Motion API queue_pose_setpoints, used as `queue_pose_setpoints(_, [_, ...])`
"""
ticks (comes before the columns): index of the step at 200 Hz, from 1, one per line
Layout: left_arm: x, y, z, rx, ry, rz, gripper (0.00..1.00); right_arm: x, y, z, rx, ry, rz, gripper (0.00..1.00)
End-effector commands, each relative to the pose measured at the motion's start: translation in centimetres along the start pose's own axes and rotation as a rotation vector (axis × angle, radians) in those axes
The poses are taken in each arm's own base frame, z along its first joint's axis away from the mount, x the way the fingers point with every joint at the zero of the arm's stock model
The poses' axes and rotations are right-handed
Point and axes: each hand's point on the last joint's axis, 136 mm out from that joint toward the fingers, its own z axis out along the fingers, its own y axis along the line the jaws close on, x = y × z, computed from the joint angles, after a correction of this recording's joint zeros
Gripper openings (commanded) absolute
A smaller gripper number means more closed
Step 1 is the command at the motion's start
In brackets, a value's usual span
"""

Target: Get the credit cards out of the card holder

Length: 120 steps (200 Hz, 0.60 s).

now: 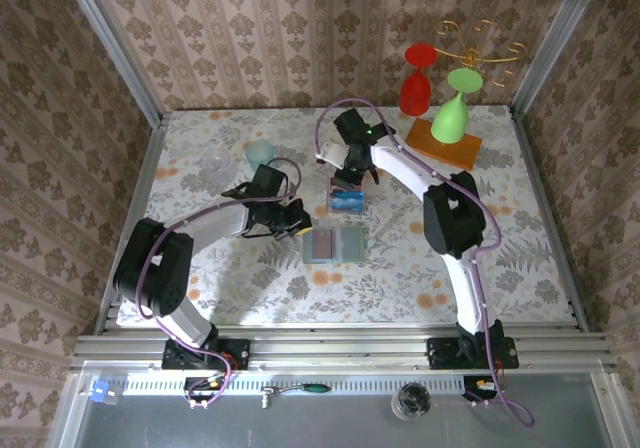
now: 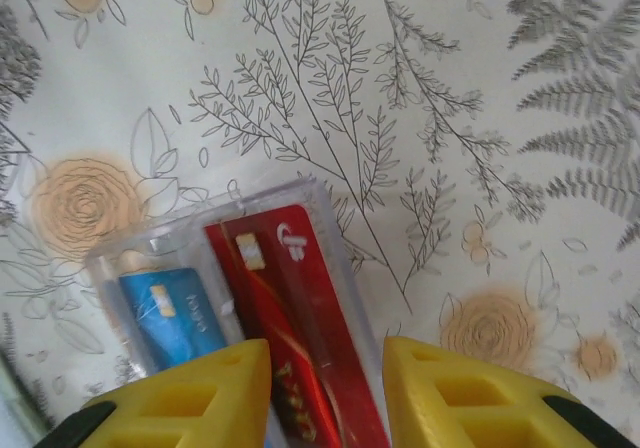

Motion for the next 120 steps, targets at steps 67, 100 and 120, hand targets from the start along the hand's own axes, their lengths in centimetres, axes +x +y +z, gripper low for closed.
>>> queue_pose_setpoints(67, [0.7, 1.1, 1.2, -0.035, 0.031, 0.051, 0.05, -0.9, 4.7, -7.8, 0.075, -0.255, 0.457, 0.38])
queue_pose_setpoints(100, [1.2, 2.1, 1.4, -0.055, 0.039, 0.055, 0.05, 2.6, 5.9, -6.2, 0.071, -0.217, 0.696, 0.39])
queue_pose_setpoints(120, [1.5, 2.5, 1.6, -0.053, 0.042, 0.048, 0.05, 4.4, 6.3, -4.7, 0.064, -0.159, 0.797, 0.39])
